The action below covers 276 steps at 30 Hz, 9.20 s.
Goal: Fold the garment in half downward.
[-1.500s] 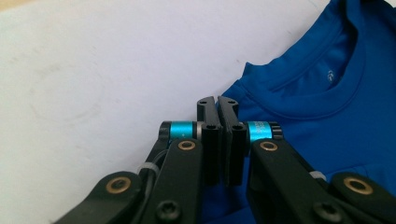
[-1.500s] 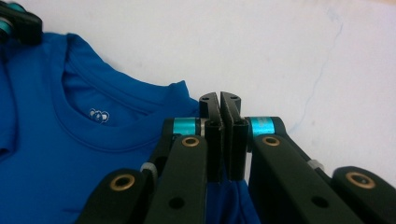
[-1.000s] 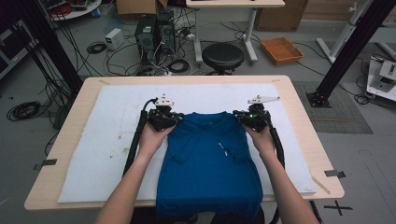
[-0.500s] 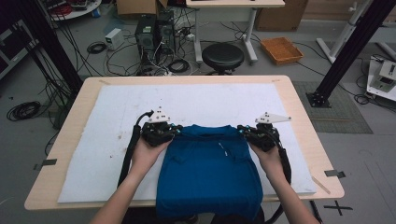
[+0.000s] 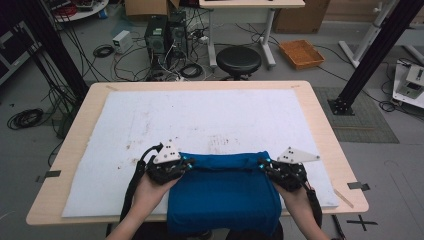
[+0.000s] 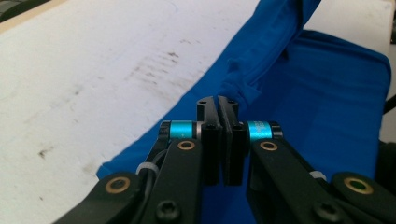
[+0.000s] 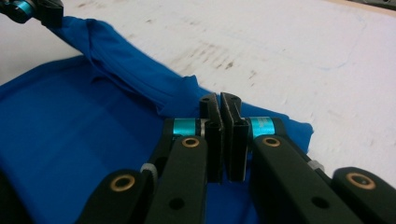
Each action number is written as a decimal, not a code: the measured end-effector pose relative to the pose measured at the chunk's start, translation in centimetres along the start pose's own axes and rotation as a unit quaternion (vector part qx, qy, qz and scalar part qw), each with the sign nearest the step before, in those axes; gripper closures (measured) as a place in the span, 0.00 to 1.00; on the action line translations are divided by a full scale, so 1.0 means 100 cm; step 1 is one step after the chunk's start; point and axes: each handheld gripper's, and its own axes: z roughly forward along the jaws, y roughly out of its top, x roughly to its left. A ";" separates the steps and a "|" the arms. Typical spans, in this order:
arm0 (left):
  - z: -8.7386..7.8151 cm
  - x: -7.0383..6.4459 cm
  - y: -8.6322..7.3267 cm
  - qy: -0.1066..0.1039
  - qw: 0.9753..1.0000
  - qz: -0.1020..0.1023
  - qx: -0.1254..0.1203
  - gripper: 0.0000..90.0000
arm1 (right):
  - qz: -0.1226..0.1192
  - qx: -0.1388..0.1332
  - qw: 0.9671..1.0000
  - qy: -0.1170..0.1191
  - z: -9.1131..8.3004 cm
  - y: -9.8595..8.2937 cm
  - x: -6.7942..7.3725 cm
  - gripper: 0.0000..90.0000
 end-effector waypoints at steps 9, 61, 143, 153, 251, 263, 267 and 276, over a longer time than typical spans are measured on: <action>-0.004 -0.031 -0.029 -0.017 1.000 0.017 0.018 0.98 | -0.044 0.024 0.999 -0.013 -0.014 -0.026 0.026 0.98; 0.027 0.039 -0.045 0.036 0.986 -0.151 0.058 0.90 | 0.096 0.095 0.991 0.006 0.036 -0.029 -0.052 0.93; 0.043 0.080 -0.026 0.064 0.973 -0.205 0.078 0.97 | 0.123 0.050 0.990 -0.045 0.056 0.001 -0.086 0.72; 0.040 0.081 -0.025 0.059 0.976 -0.202 0.061 0.98 | 0.144 0.078 0.985 -0.046 0.071 -0.001 -0.090 0.78; 0.006 0.078 -0.018 0.145 0.988 -0.054 0.013 0.50 | 0.116 0.029 0.991 -0.060 0.034 0.001 -0.094 0.62; 0.031 0.099 -0.038 0.122 0.982 -0.140 0.030 0.50 | 0.129 0.063 0.987 -0.075 0.060 -0.007 -0.103 0.62; 0.034 0.100 -0.040 0.108 0.980 -0.161 0.040 0.57 | 0.133 0.076 0.986 -0.069 0.069 -0.009 -0.104 0.69; 0.037 0.093 -0.040 0.084 0.983 -0.155 0.050 0.96 | 0.102 0.083 0.990 -0.060 0.071 -0.008 -0.101 0.96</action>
